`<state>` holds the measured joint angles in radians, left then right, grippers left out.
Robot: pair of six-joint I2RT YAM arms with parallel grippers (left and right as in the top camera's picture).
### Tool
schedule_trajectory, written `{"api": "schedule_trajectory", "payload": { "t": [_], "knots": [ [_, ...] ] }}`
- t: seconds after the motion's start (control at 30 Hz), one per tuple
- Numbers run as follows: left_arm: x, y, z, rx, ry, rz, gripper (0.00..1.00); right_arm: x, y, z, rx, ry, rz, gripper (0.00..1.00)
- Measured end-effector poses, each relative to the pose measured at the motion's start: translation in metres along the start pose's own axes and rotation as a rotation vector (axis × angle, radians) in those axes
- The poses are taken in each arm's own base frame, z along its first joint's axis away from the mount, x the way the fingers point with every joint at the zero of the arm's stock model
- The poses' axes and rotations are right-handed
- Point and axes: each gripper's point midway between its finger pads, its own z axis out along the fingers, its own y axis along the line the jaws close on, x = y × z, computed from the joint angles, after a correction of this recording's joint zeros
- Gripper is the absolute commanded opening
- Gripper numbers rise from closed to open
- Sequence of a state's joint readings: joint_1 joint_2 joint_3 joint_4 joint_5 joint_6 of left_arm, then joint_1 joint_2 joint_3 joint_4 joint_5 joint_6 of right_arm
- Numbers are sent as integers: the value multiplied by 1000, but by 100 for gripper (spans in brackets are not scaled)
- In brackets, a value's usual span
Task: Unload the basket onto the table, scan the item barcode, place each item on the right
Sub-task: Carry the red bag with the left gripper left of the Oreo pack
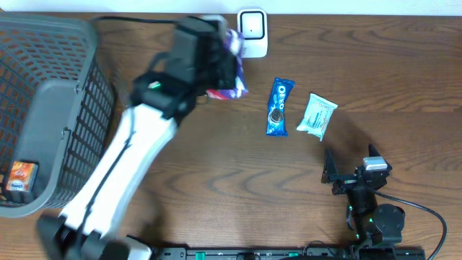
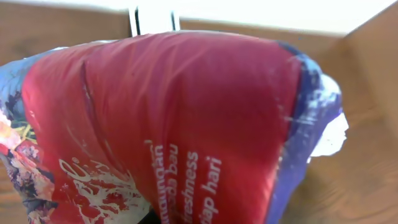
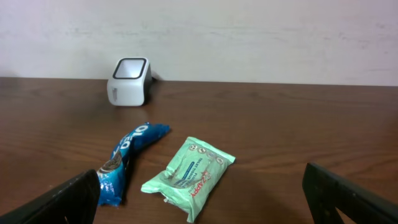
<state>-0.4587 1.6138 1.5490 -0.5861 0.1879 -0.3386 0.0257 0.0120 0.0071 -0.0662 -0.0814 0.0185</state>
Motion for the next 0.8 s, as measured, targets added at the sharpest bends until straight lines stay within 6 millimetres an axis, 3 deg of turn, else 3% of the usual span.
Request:
{"api": "schedule_trajectory", "payload": {
  "t": [0.13,0.27,0.4,0.63,0.8],
  "knots": [
    [36,13,58,-68,132,15,7,0,0,0,0,0,0,99],
    [69,22,101,-106,229,23,12,0,0,0,0,0,0,99],
    [84,24,130,-111,255,47,58,0,0,0,0,0,0,99],
    [87,25,140,-112,250,54,62,0,0,0,0,0,0,99],
    [67,19,123,-96,197,53,66,0,0,0,0,0,0,99]
  ]
}}
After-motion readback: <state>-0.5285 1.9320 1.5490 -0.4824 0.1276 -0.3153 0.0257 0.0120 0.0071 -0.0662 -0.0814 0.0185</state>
